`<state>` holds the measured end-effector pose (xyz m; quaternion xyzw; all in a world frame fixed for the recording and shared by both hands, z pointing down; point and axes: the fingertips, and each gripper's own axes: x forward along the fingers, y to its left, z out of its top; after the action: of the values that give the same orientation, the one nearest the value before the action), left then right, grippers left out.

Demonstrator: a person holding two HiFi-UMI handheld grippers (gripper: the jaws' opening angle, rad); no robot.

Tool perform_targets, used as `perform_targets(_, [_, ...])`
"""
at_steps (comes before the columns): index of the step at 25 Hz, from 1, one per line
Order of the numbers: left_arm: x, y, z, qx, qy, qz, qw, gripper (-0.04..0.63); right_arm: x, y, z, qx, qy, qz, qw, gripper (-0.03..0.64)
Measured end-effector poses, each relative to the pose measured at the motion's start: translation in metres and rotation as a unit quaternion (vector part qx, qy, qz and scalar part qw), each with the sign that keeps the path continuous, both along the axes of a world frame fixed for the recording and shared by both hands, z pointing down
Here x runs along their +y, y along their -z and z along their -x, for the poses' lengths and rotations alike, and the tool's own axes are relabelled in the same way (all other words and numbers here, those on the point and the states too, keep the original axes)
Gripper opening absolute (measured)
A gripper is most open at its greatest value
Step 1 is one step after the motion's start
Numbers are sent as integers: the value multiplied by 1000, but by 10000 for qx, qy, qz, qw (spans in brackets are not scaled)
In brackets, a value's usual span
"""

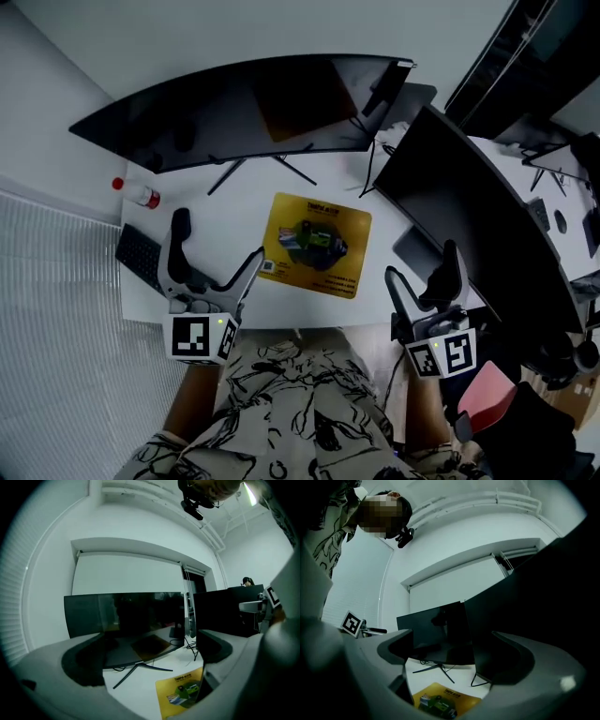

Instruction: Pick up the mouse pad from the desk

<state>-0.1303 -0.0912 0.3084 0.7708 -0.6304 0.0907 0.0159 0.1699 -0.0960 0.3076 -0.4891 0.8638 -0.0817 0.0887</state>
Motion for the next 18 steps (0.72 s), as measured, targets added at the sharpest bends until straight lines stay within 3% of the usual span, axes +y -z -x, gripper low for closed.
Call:
perform_targets(8, [-18, -64, 10, 36, -72, 762, 9971, 601, -26, -58, 29, 255, 165, 590, 9978, 509])
perform_targets(18, [-56, -144, 1, 12, -701, 1400, 9877, 574, -47, -144, 39, 832, -85, 1425, 9863, 497])
